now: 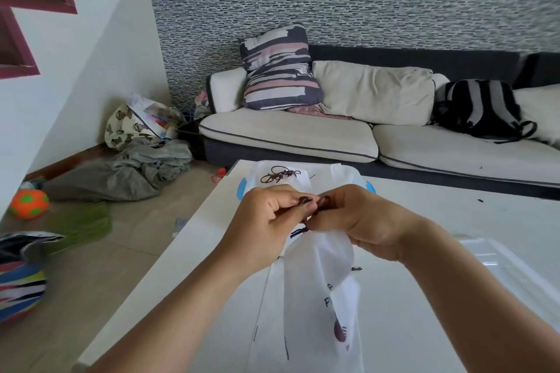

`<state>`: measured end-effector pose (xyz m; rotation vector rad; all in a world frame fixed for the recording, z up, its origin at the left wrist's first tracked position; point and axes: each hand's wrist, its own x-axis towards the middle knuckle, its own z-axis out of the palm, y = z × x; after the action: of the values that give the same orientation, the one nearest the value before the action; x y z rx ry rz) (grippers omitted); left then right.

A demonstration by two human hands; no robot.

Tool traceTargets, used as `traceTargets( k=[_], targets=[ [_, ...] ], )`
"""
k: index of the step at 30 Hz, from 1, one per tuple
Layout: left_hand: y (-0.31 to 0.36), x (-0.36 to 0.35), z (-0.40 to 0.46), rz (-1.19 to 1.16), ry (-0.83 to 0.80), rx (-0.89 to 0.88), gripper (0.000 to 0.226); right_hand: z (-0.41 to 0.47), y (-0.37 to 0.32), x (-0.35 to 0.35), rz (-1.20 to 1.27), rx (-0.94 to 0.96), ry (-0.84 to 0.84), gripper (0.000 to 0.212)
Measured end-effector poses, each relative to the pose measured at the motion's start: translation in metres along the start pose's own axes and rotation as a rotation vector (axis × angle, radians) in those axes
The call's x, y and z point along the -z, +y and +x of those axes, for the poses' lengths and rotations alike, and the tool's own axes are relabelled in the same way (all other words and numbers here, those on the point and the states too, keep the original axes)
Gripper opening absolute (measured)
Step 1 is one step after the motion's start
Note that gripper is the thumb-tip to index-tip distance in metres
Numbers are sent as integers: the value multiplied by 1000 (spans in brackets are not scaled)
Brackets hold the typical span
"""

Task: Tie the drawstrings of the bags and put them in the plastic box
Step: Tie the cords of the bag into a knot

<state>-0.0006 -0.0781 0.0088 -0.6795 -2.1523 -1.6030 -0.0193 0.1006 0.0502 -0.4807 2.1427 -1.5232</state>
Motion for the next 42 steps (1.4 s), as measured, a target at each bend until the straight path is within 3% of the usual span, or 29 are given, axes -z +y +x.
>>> traceTargets(
  k=[2,5,9,11,15,21,26,28,32,37,40,42],
  targets=[
    [-2,0,-1,89,3,-53,18,0,-4,-7,-159,49,135,9],
    [-3,0,-1,158,16,-86,20,0,-6,-12,-205,100,216,14],
    [-4,-1,-2,169,21,-90,23,5,-3,-18,-448,137,320,12],
    [-3,-2,-1,139,67,-85,21,5,-2,-17,-214,54,266,13],
    [1,-3,1,120,101,-82,20,1,9,1,421,-78,-88,27],
    [5,0,2,-28,51,-7,19,4,23,3,638,-14,-312,42],
    [14,-1,1,-280,46,114,15,6,29,-7,778,72,-357,50],
    [14,1,0,-307,54,149,16,7,27,-6,736,69,-323,48],
    [10,5,-1,-225,34,142,16,1,13,8,346,80,-187,36],
    [3,4,0,-174,39,100,16,-1,-1,20,-136,314,94,10],
    [5,1,0,-172,70,76,19,-3,2,22,-63,366,113,18],
    [7,-1,1,-153,99,66,24,-5,1,20,32,345,94,9]
  ],
)
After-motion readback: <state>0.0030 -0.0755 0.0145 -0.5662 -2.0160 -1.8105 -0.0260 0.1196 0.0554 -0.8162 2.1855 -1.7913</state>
